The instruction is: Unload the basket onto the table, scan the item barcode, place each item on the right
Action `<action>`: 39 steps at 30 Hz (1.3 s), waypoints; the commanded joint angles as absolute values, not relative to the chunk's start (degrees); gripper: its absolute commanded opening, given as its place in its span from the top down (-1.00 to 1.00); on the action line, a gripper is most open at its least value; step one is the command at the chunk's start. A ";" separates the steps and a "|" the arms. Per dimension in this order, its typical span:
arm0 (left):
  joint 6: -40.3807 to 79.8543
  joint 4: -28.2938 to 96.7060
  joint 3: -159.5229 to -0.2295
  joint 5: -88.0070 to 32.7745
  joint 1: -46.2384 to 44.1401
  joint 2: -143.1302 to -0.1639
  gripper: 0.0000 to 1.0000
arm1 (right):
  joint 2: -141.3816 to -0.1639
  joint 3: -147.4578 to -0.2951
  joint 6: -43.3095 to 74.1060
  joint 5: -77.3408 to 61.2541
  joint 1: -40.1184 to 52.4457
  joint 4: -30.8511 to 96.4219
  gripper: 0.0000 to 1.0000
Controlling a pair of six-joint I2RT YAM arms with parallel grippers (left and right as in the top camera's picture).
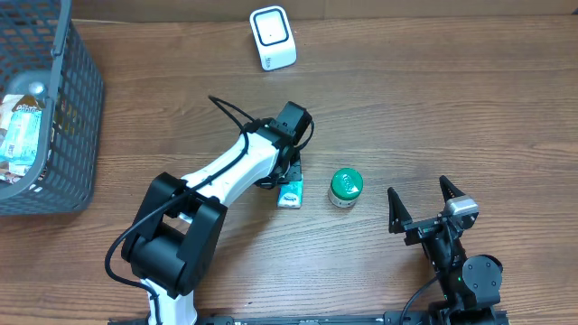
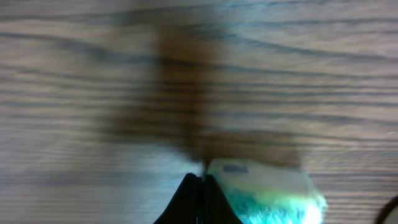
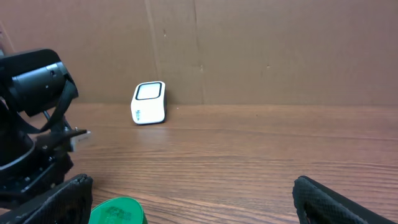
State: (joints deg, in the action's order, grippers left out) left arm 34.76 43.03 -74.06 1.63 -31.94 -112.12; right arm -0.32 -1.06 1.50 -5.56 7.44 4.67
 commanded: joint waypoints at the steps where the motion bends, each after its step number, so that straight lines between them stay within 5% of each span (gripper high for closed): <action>1: 34.92 40.01 -72.14 -3.07 -32.27 -112.62 0.91 | -0.16 -0.45 1.43 -5.23 7.38 4.40 -1.00; 28: 37.80 46.70 -72.05 -3.16 -33.41 -112.62 0.92 | -0.16 -0.45 1.43 -5.23 7.38 4.40 -1.00; 39: 33.36 50.92 -72.03 -17.47 -33.47 -112.62 0.92 | -0.16 -0.45 1.43 -5.23 7.38 4.40 -1.00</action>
State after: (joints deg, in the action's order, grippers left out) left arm 35.57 50.87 -72.34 -9.65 -33.01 -112.12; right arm -0.32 -1.06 1.52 -5.56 7.44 4.69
